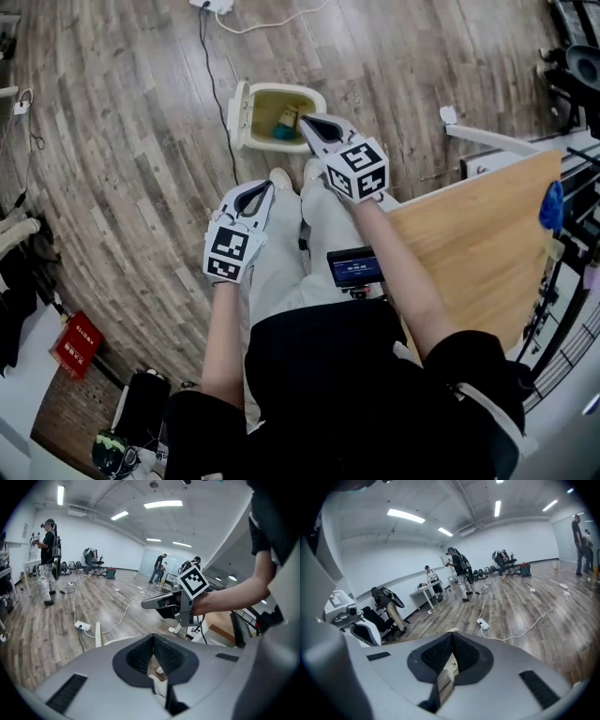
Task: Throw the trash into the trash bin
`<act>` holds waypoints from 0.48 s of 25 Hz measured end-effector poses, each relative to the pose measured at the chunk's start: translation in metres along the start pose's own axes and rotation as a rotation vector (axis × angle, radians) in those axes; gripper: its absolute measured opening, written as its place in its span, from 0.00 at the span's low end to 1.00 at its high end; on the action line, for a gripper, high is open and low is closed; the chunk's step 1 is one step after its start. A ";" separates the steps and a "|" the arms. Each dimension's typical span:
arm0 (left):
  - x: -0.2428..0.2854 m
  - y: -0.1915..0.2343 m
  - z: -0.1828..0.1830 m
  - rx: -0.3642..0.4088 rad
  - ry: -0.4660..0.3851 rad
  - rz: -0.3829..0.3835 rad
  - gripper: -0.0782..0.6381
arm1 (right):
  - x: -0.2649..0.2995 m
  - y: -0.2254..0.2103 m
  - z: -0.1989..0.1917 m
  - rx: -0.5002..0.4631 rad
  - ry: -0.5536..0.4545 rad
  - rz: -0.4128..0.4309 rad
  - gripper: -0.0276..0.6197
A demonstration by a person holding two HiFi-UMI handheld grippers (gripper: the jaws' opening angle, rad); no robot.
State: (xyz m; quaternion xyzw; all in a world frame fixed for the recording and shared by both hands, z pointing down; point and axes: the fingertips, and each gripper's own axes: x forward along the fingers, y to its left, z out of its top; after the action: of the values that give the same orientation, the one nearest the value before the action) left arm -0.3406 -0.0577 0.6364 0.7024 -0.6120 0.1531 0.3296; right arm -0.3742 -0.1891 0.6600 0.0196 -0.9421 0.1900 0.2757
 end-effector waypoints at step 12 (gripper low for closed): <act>-0.147 -0.050 0.138 0.149 -0.332 0.079 0.12 | -0.181 0.141 0.182 -0.316 -0.342 0.070 0.04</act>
State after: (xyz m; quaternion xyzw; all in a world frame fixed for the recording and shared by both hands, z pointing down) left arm -0.3481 -0.0347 0.4300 0.7159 -0.6720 0.0926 0.1650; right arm -0.3342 -0.1374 0.3748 -0.0244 -0.9932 0.0434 0.1050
